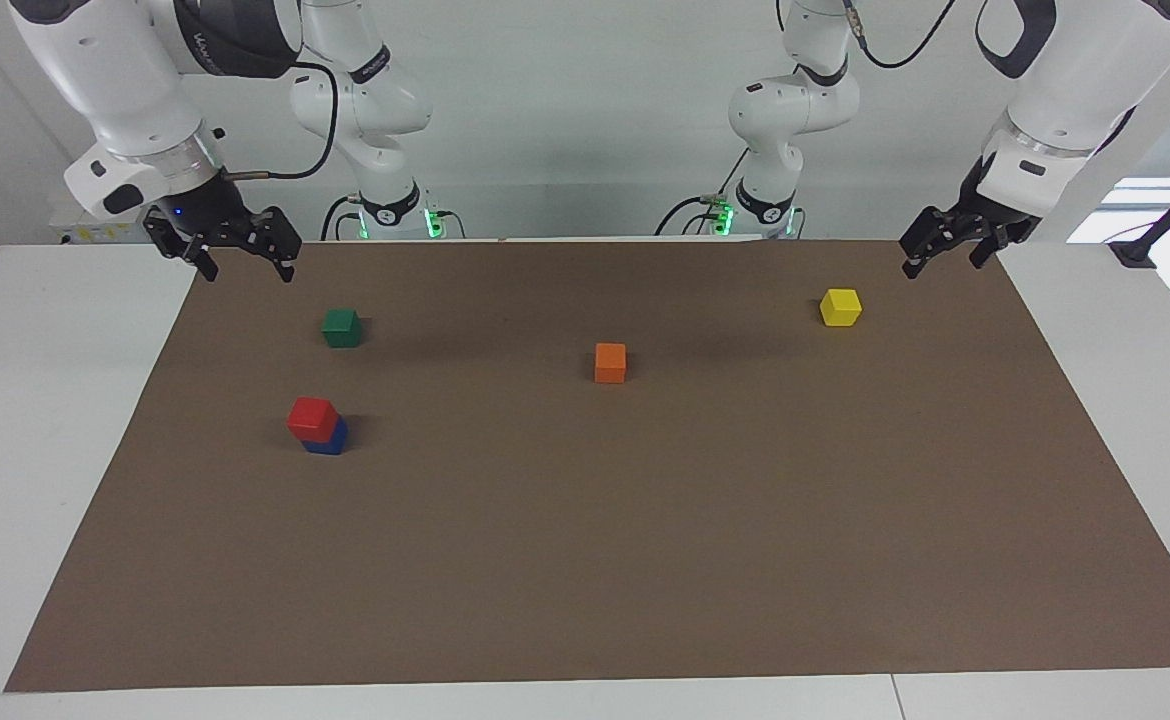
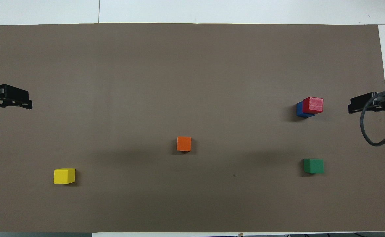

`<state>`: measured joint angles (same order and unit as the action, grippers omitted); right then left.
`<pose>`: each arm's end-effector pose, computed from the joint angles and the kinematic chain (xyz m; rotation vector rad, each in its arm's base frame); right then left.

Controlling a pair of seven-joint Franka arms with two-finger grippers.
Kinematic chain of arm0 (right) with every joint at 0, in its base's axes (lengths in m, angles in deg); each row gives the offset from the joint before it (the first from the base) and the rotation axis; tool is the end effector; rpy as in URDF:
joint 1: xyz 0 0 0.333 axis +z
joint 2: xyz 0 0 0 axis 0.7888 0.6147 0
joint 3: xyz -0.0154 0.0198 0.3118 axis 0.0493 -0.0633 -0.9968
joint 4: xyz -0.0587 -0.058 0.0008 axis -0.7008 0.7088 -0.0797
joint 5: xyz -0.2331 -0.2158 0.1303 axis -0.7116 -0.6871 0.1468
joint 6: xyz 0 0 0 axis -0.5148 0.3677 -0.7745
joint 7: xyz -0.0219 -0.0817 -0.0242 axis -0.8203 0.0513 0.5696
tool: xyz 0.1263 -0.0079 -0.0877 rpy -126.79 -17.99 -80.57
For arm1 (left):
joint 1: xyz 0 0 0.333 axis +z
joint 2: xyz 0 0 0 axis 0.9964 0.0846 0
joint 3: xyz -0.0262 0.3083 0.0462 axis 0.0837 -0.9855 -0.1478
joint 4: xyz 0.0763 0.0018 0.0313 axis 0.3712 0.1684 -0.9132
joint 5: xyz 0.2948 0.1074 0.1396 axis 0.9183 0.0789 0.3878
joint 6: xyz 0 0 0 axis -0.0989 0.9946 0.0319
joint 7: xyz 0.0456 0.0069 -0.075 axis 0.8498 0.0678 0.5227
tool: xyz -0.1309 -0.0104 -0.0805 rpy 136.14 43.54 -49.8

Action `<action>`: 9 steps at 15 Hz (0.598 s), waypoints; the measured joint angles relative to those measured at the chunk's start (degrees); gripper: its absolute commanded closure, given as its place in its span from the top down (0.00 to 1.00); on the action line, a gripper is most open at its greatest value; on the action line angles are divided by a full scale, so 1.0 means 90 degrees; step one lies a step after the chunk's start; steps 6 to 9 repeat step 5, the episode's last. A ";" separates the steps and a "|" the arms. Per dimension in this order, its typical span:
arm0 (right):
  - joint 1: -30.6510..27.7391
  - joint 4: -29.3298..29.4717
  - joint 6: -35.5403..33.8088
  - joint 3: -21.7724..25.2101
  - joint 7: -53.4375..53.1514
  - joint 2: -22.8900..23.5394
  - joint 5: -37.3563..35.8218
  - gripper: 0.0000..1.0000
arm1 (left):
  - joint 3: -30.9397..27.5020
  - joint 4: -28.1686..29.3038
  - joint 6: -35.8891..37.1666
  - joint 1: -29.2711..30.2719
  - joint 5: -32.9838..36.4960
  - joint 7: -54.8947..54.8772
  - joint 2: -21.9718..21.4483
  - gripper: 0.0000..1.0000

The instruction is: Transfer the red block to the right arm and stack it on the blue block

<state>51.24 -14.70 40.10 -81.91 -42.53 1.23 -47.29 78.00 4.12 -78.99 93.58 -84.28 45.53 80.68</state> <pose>0.4823 -0.0197 0.5551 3.1350 -0.0840 -0.0688 0.4928 -0.0195 0.5723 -3.1341 -0.1407 0.0623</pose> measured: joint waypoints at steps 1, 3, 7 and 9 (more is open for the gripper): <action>-0.0035 0.0000 0.0000 0.0000 0.0000 0.0000 0.0000 1.00 | 0.0000 0.0000 0.0000 0.0000 0.0000 0.0000 0.0000 1.00; -0.0093 0.0004 0.0000 0.0002 0.0000 0.0000 0.0000 1.00 | 0.0000 0.0000 0.0000 0.0000 0.0000 0.0000 0.0000 1.00; -0.0117 0.0011 0.0001 0.0002 0.0000 0.0000 0.0000 1.00 | 0.0000 0.0000 0.0000 0.0000 0.0000 0.0000 0.0000 1.00; -0.0117 0.0011 0.0001 0.0002 0.0000 0.0000 0.0000 1.00 | 0.0000 0.0000 0.0000 0.0000 0.0000 0.0000 0.0000 1.00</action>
